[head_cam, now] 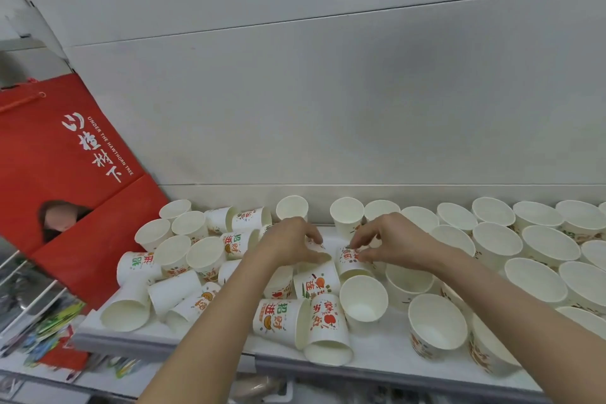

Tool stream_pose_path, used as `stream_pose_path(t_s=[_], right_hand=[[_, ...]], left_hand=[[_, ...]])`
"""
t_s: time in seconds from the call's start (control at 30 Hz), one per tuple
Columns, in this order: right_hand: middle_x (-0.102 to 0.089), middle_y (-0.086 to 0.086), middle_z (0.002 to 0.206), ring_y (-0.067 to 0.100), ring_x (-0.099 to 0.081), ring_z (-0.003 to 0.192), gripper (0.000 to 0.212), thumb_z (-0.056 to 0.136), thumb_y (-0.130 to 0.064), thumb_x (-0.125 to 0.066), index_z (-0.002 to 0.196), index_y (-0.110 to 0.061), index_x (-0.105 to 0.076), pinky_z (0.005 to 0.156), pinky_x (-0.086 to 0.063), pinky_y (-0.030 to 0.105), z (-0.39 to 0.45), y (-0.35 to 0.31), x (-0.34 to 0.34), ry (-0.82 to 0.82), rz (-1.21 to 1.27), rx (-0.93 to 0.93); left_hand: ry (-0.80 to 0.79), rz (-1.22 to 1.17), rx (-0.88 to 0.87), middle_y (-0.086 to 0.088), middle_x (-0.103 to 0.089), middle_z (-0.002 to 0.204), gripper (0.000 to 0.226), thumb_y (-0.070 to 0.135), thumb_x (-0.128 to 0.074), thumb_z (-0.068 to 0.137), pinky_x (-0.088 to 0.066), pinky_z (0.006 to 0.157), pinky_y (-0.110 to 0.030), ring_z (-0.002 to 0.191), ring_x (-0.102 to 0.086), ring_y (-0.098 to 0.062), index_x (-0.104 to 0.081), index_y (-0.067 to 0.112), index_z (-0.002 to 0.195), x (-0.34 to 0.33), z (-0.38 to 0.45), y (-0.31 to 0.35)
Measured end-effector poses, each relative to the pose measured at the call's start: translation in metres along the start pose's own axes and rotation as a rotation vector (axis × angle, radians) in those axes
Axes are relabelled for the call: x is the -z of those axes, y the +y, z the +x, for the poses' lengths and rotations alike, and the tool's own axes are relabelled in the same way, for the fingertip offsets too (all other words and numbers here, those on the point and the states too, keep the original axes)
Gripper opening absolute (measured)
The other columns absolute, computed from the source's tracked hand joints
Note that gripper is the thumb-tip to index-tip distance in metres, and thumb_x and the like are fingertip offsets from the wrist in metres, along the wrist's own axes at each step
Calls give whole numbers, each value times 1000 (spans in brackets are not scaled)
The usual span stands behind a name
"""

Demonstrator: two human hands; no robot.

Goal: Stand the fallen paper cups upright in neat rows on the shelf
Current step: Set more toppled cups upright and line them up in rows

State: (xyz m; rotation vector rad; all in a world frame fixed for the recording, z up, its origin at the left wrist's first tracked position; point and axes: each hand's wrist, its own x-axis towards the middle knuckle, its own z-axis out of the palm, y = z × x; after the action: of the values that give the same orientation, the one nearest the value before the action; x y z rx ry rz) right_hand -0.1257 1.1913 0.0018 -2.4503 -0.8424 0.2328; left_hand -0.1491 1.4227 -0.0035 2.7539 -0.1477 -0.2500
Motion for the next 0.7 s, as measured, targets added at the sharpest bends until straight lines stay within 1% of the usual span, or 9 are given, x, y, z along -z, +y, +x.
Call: stream_pose_path(t_s=[0.1,0.17,0.23,0.3,0.37,0.47,0.57,0.63,0.7], right_hand=[[-70,-17,88,-1,-60,84,15,75,-31,-74,89,-35,-74,74,-47,21,-8,-2,-4,32,-19,-15],[-70,-18,92,-1,-60,86,17,75,-34,-74,92,-35,-73,68,-40,10,-11,-5,-7,88,-50,-43],[-68,-20,95,-3,-57,87,20,75,-38,-75,95,-35,-73,63,-35,5,-13,-9,-11,120,-102,-76],[-68,-19,97,-2,-56,86,22,74,-39,-75,96,-36,-72,70,-44,14,-14,-14,-16,132,-130,-88],[-69,-17,95,0,-56,80,23,72,-37,-76,95,-36,-73,73,-49,25,-13,-18,-19,136,-164,-91],[-68,-14,93,6,-55,79,24,72,-36,-74,96,-34,-74,70,-44,24,-12,-21,-21,127,-282,-89],[-71,-11,94,11,-61,84,20,77,-33,-70,96,-31,-75,72,-38,21,-14,-24,-21,145,-370,-52],[-72,-11,92,12,-63,83,16,82,-27,-65,95,-29,-75,70,-42,22,-11,-23,-22,204,-363,-84],[-72,-7,88,17,-64,82,16,84,-23,-60,90,-27,-75,67,-50,30,-4,-20,-23,292,-363,-136]], left_hand=[[160,245,-23,8,-62,110,33,46,-64,85,-48,74,-28,98,-60,-15,-69,28,112,-6,1,2],[315,356,-38,3,-65,102,21,31,-56,90,-47,70,-30,93,-63,-21,-71,25,105,-5,3,2],[456,382,-30,1,-65,93,21,27,-51,92,-42,64,-29,84,-63,-23,-71,23,97,-3,8,0],[525,300,7,1,-66,89,22,26,-51,93,-39,61,-28,80,-62,-22,-73,22,93,0,11,-2],[512,157,80,0,-69,87,20,24,-55,90,-43,62,-28,79,-62,-22,-75,20,91,4,13,-5],[422,46,122,-2,-72,83,19,19,-57,87,-53,68,-31,78,-64,-22,-76,17,90,1,15,-11],[372,-12,106,-2,-70,78,19,22,-57,88,-54,65,-31,74,-63,-21,-75,16,86,-5,13,-13],[414,-2,102,1,-70,87,19,31,-58,89,-52,68,-31,82,-63,-21,-74,21,94,-5,10,-15],[492,16,76,6,-68,102,23,37,-59,89,-49,70,-30,91,-63,-19,-71,27,106,-4,7,-17]])
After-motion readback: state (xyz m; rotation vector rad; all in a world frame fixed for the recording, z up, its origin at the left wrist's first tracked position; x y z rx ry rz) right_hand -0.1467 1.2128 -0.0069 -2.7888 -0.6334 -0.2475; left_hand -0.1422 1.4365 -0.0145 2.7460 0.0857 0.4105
